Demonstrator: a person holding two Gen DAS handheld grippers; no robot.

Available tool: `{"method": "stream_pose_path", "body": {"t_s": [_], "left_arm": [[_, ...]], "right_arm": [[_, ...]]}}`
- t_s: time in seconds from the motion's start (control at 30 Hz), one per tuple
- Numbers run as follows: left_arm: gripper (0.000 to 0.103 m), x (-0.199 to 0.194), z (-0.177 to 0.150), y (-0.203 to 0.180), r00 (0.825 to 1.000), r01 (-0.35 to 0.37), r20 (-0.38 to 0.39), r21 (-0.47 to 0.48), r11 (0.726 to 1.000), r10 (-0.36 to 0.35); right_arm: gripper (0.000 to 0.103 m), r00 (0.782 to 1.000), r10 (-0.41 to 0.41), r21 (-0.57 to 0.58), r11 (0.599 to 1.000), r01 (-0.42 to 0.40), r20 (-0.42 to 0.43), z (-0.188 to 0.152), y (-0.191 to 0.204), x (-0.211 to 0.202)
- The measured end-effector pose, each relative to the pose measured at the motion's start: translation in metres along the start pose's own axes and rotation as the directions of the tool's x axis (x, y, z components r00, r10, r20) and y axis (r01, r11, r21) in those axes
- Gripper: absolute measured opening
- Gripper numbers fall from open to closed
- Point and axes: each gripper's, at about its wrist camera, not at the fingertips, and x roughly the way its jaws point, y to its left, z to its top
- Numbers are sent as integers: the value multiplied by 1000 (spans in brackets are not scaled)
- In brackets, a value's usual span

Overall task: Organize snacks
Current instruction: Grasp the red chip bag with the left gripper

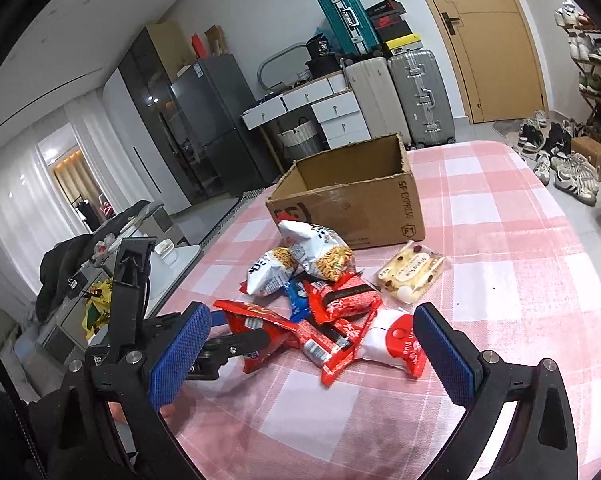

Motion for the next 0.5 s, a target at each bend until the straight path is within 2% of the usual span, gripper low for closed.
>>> {"method": "stream_pose_path", "body": {"t_s": [0.1, 0.13, 0.2, 0.3, 0.5], "left_arm": [[101, 5, 3, 1, 1000, 9, 0, -3, 1000, -9], [97, 6, 2, 1, 1000, 16, 0, -2, 1000, -16], [87, 11, 3, 1, 999, 31, -14, 1, 1000, -31], [63, 16, 0, 3, 994, 99, -44, -15, 995, -99], [46, 20, 1, 12, 990, 123, -57, -52, 991, -126]], "right_arm": [[103, 1000, -13, 7, 1000, 13, -6, -2, -4, 2], [103, 1000, -17, 10, 1000, 17, -8, -3, -6, 2], [103, 1000, -22, 17, 1000, 23, -12, -5, -9, 3], [103, 1000, -26, 24, 999, 26, -13, -6, -12, 3], [103, 1000, -24, 29, 999, 24, -16, -7, -12, 4]]}}
